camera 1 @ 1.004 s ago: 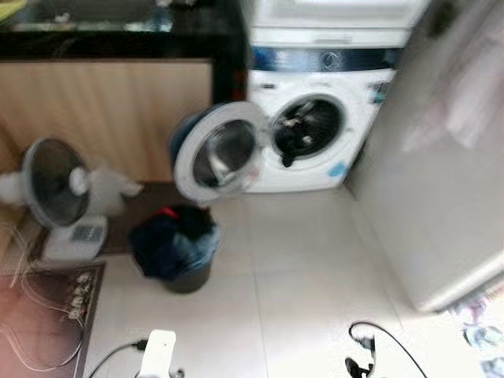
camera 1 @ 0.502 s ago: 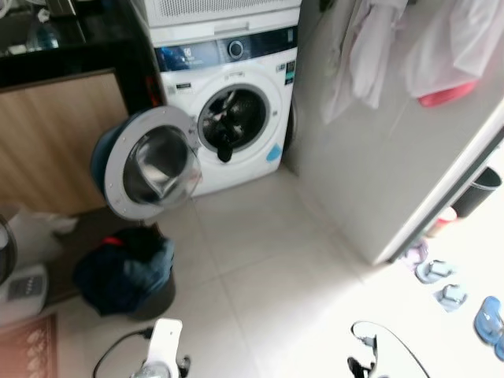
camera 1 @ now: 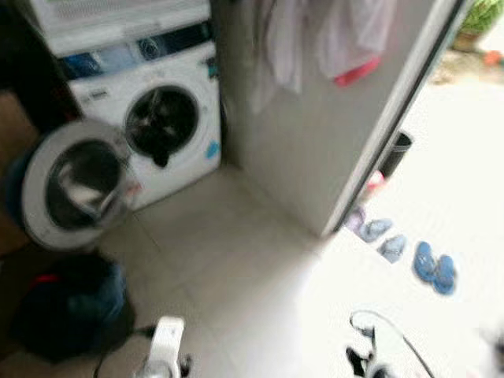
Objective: Clothes washing
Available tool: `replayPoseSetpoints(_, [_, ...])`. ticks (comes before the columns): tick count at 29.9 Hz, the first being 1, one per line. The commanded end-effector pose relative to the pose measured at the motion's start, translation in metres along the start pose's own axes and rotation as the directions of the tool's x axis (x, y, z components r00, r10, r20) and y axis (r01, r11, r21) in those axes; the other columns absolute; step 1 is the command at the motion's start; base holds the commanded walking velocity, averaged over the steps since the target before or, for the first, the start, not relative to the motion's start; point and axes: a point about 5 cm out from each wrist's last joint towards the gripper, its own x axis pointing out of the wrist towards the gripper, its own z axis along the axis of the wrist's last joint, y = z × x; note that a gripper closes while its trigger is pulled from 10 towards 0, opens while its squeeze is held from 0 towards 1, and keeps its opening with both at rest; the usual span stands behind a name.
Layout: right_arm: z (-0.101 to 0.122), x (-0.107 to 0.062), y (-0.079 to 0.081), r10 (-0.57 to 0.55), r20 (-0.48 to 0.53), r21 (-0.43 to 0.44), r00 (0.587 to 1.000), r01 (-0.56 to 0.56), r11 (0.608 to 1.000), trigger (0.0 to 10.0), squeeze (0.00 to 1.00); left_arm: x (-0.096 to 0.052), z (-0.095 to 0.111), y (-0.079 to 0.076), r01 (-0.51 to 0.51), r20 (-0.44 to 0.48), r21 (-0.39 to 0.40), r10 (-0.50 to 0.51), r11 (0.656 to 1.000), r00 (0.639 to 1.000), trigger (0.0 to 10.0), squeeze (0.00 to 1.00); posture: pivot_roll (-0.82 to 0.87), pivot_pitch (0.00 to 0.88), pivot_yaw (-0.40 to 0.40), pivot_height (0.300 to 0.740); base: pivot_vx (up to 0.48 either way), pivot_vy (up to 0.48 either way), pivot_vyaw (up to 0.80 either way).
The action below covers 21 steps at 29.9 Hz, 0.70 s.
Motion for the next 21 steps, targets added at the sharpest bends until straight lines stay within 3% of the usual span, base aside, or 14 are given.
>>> replayPoseSetpoints(1, [-0.0058,-0.0013,-0.0056,-0.011,-0.023,0.005,1.0,0.011,1.0,10.0,0.0,0.0006,0.0031,-0.0047,0.01,0.007,-0.007,-0.01,1.0,1.0,10.0,0.0,0.04,0.084,0.002,0.74,0.0,0.0,-0.8])
replayPoseSetpoints(11, [-0.0059,-0.0013,-0.0049,-0.009,-0.019,0.015,1.0,0.009,1.0,10.0,0.0,0.0006,0.0033,-0.0042,0.01,0.008,-0.003,-0.01,1.0,1.0,10.0,0.0,0.04,0.086,0.001,0.74,0.0,0.0,-0.78])
replayPoseSetpoints(21, [-0.0054,-0.0012,-0.004,-0.004,-0.002,0.038,1.0,0.004,0.999,10.0,0.0,0.0005,0.0026,-0.0041,0.01,0.006,-0.019,-0.009,1.0,1.0,10.0,0.0,0.04,0.083,0.004,0.74,0.0,0.024,0.0])
